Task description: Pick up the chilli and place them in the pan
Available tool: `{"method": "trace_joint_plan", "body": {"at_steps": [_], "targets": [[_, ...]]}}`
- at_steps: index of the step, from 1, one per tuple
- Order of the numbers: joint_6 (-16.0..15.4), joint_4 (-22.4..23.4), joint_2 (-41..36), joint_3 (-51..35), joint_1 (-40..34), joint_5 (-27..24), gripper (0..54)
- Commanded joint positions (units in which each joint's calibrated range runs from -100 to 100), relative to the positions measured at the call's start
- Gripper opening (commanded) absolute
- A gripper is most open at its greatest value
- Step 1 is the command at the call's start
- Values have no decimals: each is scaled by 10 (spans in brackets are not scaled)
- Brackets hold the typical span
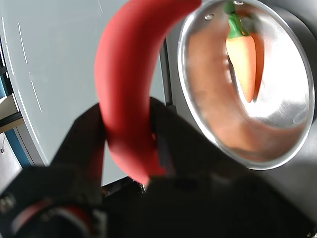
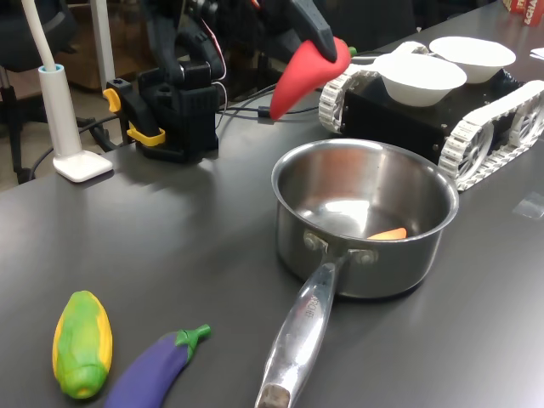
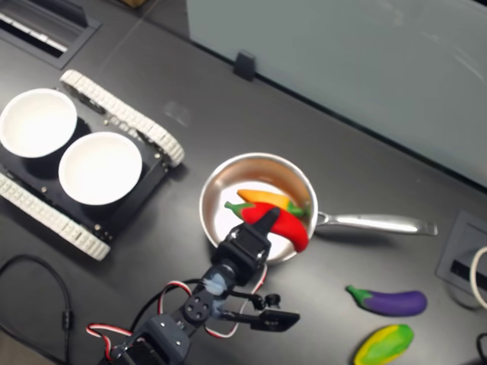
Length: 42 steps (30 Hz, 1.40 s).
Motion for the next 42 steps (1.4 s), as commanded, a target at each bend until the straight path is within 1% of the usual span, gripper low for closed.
{"method": "trace_joint_plan", "body": {"at_steps": [1,6,9,11,13,17,19,23,34,42], "targets": [[10,-40,-26,2,-25,-5,0],[19,-55,-25,30,-44,-4,0],[44,-56,-24,42,-79,-4,0],[49,-56,-23,53,-98,-6,0],[50,-58,-21,60,-102,-9,0],[50,-77,-22,90,-114,-9,0],[58,-85,-24,104,-126,-9,0],[58,-104,-14,128,-131,-15,0],[58,-172,-18,222,-106,-8,0],[58,-200,-8,239,-113,-12,0]]}}
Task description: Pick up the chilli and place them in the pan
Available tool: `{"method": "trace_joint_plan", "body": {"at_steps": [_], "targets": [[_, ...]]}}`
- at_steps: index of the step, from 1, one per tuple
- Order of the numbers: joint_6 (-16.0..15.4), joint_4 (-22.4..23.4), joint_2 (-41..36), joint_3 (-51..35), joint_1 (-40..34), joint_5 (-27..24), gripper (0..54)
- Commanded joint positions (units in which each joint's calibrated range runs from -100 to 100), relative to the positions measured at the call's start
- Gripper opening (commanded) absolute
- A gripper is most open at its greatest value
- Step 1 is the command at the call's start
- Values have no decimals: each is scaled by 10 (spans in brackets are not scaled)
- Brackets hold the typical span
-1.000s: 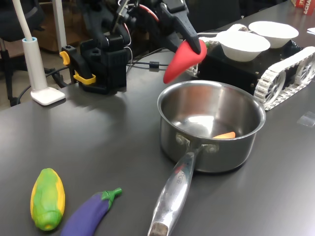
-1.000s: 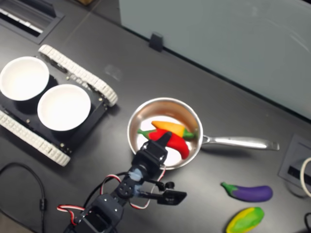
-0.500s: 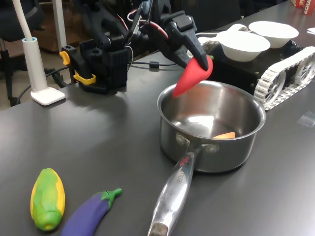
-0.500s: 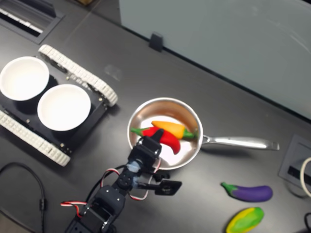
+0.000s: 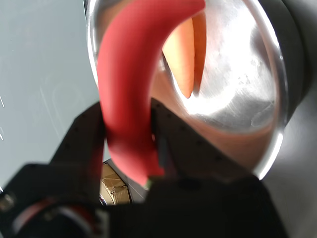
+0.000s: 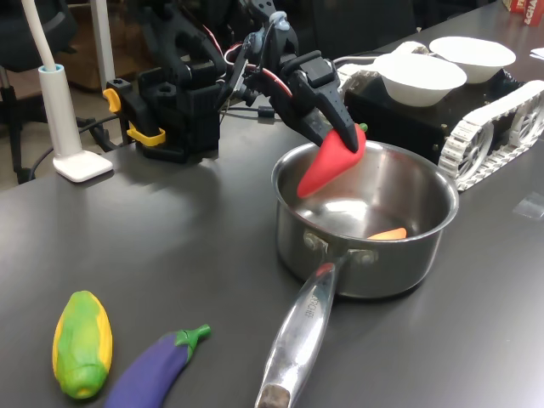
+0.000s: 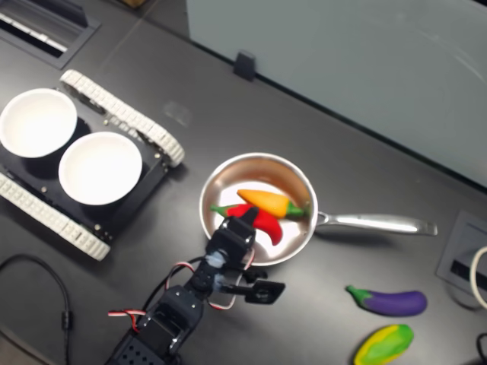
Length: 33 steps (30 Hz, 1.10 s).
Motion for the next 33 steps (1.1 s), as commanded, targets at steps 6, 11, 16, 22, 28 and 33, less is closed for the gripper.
{"method": "trace_joint_plan", "body": {"at_steps": [6,11,16,22,28,33], "targets": [[3,-60,6,-14,0,-5,0],[3,-88,13,6,7,-4,0],[3,-112,37,13,3,-7,0],[3,-134,61,15,4,-10,0],[3,-149,75,16,4,-15,0],[3,-161,80,24,5,-11,0]]}}
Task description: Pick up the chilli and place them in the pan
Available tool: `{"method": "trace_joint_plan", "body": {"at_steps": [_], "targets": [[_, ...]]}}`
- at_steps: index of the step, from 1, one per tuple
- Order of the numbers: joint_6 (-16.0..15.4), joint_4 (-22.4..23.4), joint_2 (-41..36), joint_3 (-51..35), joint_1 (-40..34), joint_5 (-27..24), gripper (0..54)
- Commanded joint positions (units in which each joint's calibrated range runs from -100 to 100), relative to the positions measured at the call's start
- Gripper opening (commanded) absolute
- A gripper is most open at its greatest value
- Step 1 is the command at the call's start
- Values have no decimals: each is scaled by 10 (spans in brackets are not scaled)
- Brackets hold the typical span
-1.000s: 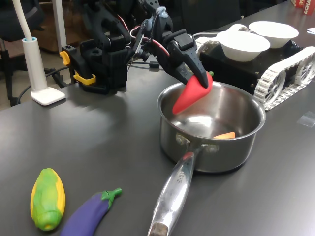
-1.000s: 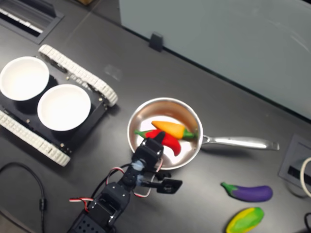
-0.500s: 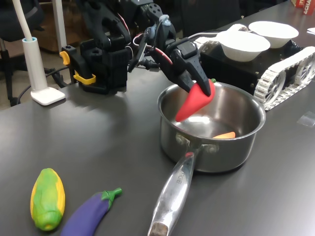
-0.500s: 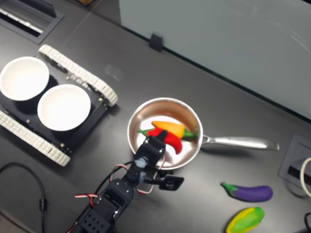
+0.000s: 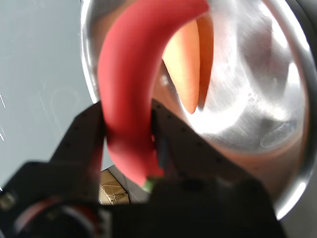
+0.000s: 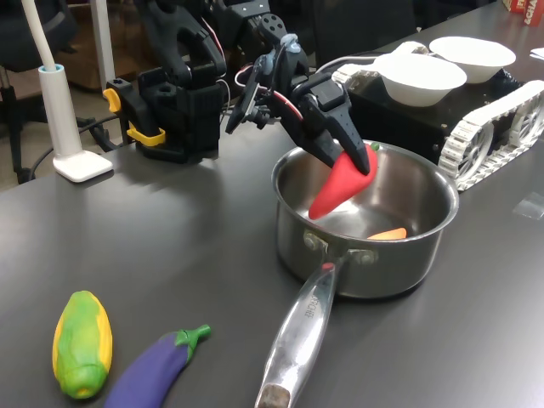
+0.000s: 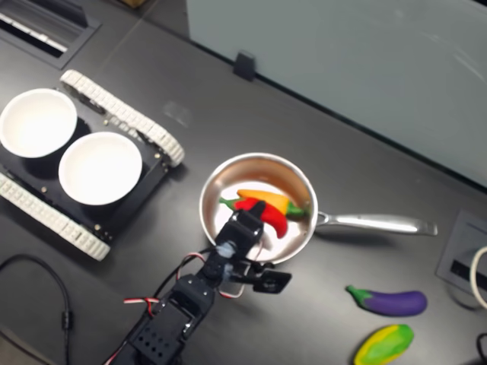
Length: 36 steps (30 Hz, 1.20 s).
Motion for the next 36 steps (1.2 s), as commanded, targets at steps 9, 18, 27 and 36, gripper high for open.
{"method": "trace_joint_plan", "body": {"at_steps": [9,18,27,36], "targets": [[3,-47,-15,16,12,0,26],[3,-30,-19,12,11,2,153],[3,-35,-13,16,8,11,189],[3,-34,-3,9,16,11,242]]}}
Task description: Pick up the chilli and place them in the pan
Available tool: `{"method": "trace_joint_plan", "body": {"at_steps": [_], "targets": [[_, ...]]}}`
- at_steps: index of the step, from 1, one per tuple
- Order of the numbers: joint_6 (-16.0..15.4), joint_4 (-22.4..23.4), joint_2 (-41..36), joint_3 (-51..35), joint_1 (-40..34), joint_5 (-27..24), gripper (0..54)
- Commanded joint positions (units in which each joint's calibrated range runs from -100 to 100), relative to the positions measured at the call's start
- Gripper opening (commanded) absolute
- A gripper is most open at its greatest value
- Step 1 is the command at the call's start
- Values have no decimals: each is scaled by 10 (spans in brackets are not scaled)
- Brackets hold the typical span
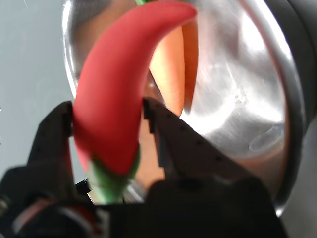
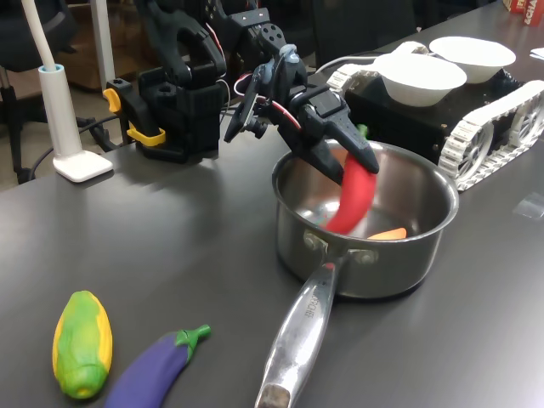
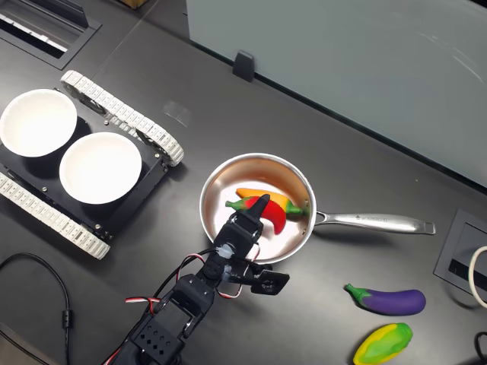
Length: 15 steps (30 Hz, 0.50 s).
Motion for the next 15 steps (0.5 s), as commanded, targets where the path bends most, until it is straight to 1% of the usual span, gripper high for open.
{"method": "trace_joint_plan", "body": {"at_steps": [1,7,11,15], "targets": [[3,-23,-2,-23,16,0,248],[3,-20,-5,-17,14,-7,308],[3,-1,-13,-20,6,-4,346],[3,8,-14,-24,3,-9,375]]}}
